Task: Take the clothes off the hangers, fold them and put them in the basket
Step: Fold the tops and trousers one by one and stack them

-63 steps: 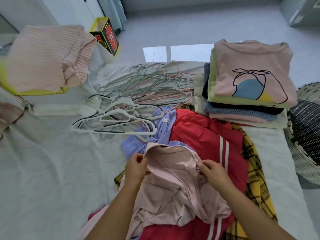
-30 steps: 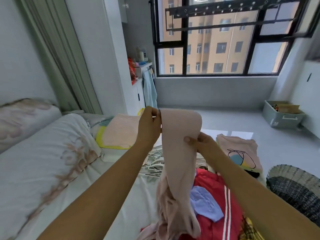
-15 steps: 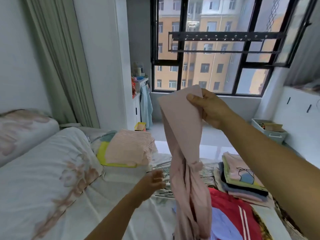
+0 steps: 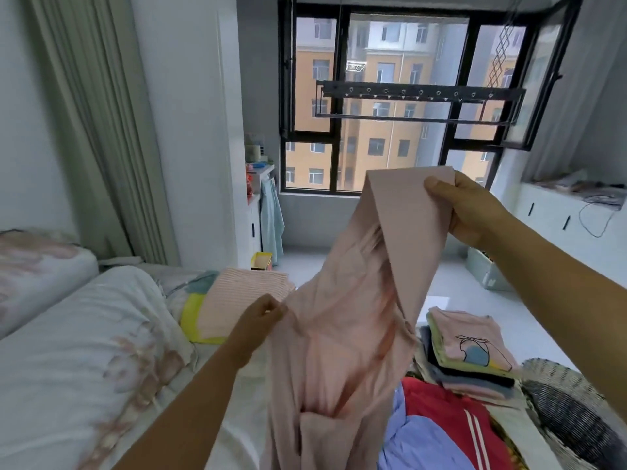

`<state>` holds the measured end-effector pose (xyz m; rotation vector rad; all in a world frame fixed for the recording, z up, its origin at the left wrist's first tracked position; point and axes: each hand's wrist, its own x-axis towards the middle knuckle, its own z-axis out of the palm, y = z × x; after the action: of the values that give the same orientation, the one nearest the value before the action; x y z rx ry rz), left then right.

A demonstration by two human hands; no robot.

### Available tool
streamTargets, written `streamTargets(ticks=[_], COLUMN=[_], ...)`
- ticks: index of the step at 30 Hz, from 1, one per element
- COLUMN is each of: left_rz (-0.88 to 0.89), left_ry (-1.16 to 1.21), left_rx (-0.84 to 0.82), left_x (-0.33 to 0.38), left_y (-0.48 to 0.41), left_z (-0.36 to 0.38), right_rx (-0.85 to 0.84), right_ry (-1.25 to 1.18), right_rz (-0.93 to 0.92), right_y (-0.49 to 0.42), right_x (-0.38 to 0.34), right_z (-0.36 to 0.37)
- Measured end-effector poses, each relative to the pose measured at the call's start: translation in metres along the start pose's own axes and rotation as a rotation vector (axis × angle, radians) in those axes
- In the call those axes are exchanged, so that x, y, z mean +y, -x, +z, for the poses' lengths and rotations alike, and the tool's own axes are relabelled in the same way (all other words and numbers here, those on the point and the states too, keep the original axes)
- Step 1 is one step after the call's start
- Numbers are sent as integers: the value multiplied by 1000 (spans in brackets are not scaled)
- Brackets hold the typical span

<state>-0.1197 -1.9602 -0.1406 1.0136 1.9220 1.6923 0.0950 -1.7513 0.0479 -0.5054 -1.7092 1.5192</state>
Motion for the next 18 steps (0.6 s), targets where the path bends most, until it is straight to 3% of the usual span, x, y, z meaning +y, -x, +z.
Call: streamTargets(ticks=[6, 9, 11, 12, 15, 16, 18], left_rz=[-5, -69, -193, -268, -337, -310, -263], left_ry=[-234, 8, 255, 254, -14, -72, -158], left_rx=[-72, -122, -176, -218, -461, -462, -251], left_x=[34, 63, 81, 85, 71, 64, 58], left_y=[22, 44, 59, 68, 95, 100, 104], left_z=[-25, -17, 0, 10, 38, 41, 28], right_rx=[62, 68, 21, 0, -35, -47, -80], right_ry=[148, 46, -105, -163, -152, -118, -71], right_rz=[37, -25, -90, -114, -118, -98, -56], right_y=[14, 13, 12, 13, 22, 26, 35], right_x=[5, -32, -61, -71, -72, -67, -53], right_z=[-10, -5, 1, 3, 0, -4, -15])
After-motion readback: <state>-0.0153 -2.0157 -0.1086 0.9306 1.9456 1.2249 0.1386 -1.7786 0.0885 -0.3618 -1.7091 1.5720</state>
